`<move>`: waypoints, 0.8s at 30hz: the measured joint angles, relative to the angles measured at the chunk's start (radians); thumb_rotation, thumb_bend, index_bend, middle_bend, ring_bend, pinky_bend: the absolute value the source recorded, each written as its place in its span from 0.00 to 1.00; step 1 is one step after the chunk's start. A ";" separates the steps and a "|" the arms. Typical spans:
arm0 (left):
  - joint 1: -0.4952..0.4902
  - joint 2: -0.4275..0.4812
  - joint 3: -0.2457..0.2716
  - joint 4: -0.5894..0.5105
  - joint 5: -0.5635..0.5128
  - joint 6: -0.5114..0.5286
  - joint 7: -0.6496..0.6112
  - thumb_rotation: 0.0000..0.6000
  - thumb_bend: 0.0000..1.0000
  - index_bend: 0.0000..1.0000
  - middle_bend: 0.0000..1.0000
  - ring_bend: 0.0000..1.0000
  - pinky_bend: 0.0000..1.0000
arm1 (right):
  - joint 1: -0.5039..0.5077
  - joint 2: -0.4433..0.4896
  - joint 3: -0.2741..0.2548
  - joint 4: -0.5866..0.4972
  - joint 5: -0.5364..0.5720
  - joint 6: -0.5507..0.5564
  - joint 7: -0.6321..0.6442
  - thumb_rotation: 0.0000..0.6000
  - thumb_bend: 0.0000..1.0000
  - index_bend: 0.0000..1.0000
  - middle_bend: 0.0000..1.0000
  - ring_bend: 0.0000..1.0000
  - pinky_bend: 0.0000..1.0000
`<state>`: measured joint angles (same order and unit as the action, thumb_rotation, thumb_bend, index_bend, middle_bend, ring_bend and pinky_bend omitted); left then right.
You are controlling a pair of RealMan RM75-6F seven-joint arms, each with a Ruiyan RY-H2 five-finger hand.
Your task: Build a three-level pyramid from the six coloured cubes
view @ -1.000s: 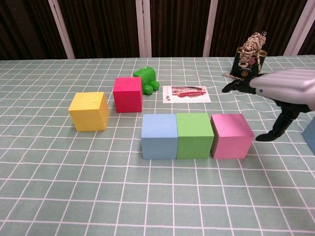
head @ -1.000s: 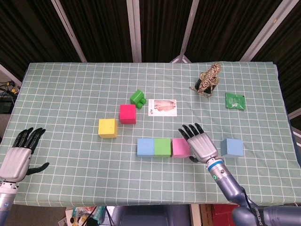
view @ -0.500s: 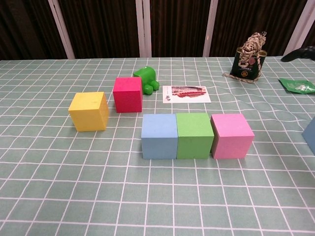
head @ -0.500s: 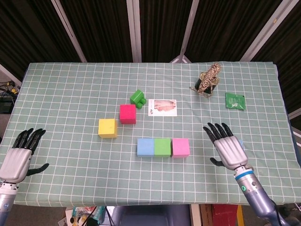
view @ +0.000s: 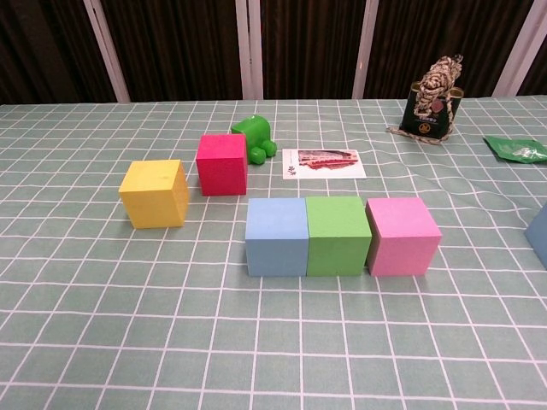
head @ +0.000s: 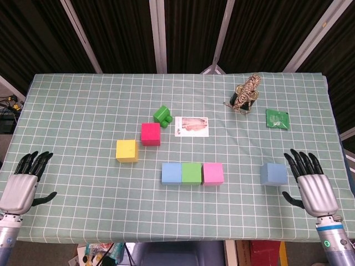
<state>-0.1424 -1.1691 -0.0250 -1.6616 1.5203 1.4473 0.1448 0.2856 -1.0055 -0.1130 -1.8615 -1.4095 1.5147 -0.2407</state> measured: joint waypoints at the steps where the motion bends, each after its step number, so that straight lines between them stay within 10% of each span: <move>1: -0.001 -0.002 -0.001 0.001 -0.003 -0.002 0.005 1.00 0.09 0.00 0.06 0.00 0.03 | -0.010 -0.006 0.001 0.011 -0.007 0.005 0.013 1.00 0.24 0.00 0.02 0.00 0.00; 24: 0.005 -0.010 -0.009 0.006 -0.019 0.005 -0.029 1.00 0.09 0.00 0.06 0.00 0.03 | -0.014 -0.020 -0.003 -0.075 -0.157 -0.152 0.039 1.00 0.30 0.00 0.18 0.00 0.00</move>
<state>-0.1370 -1.1793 -0.0340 -1.6554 1.5014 1.4523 0.1161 0.2713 -1.0251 -0.1162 -1.9366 -1.5667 1.3630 -0.2020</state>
